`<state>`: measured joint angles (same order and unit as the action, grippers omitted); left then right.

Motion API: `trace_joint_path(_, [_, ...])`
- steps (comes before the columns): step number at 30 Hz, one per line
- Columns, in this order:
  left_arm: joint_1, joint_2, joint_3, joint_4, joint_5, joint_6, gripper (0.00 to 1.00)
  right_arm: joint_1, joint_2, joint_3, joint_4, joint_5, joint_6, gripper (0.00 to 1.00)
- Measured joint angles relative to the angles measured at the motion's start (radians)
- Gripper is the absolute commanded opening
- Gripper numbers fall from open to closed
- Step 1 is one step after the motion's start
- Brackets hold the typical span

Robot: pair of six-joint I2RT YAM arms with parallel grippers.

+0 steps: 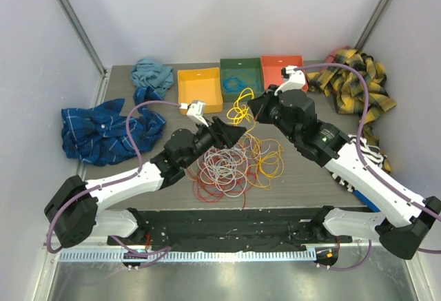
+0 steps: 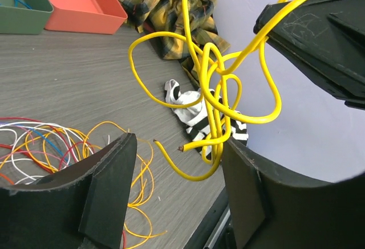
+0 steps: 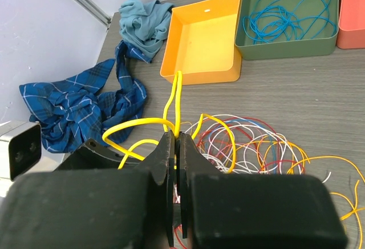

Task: Untangle the cables

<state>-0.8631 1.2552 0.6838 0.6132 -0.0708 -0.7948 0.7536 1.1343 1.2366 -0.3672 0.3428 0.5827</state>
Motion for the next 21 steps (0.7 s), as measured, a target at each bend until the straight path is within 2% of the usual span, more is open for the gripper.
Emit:
trace_joint_path(2, [-0.001, 0.006, 0.000, 0.007, 0.001, 0.001, 0.48, 0.000, -0.004, -0.003, 0.000, -0.002, 0.000, 0.01])
trace_joint_path(3, [-0.001, 0.006, 0.000, 0.010, 0.002, 0.002, 0.36, 0.000, -0.006, -0.003, 0.000, -0.002, 0.000, 0.01])
trace_joint_path(4, [-0.001, 0.007, 0.000, 0.015, 0.003, 0.003, 0.31, 0.000, -0.009, -0.003, 0.000, -0.003, 0.000, 0.01])
trace_joint_path(7, [-0.001, 0.006, 0.000, 0.032, 0.007, 0.010, 0.01, 0.000, -0.020, -0.003, 0.000, -0.003, 0.001, 0.01])
trace_joint_path(15, [-0.001, -0.013, -0.017, 0.030, 0.015, 0.016, 0.00, 0.000, -0.029, -0.004, 0.000, -0.005, 0.009, 0.01])
trace_joint_path(16, [-0.001, -0.019, -0.020, 0.026, 0.015, 0.016, 0.00, 0.000, -0.029, -0.005, 0.000, -0.005, 0.011, 0.07])
trace_joint_path(17, [-0.001, -0.029, -0.024, 0.021, 0.015, 0.016, 0.00, 0.000, -0.029, -0.005, 0.000, -0.005, 0.011, 0.19])
trace_joint_path(18, [-0.001, -0.040, -0.027, 0.018, 0.016, 0.016, 0.00, 0.000, -0.029, -0.005, 0.000, -0.006, 0.012, 0.32])
trace_joint_path(19, [-0.001, -0.052, -0.031, 0.015, 0.019, 0.015, 0.00, 0.000, -0.029, -0.006, 0.000, -0.008, 0.017, 0.52])
trace_joint_path(21, [-0.001, -0.080, -0.039, 0.005, 0.022, 0.014, 0.00, 0.000, -0.029, -0.006, -0.001, -0.014, 0.019, 0.61])
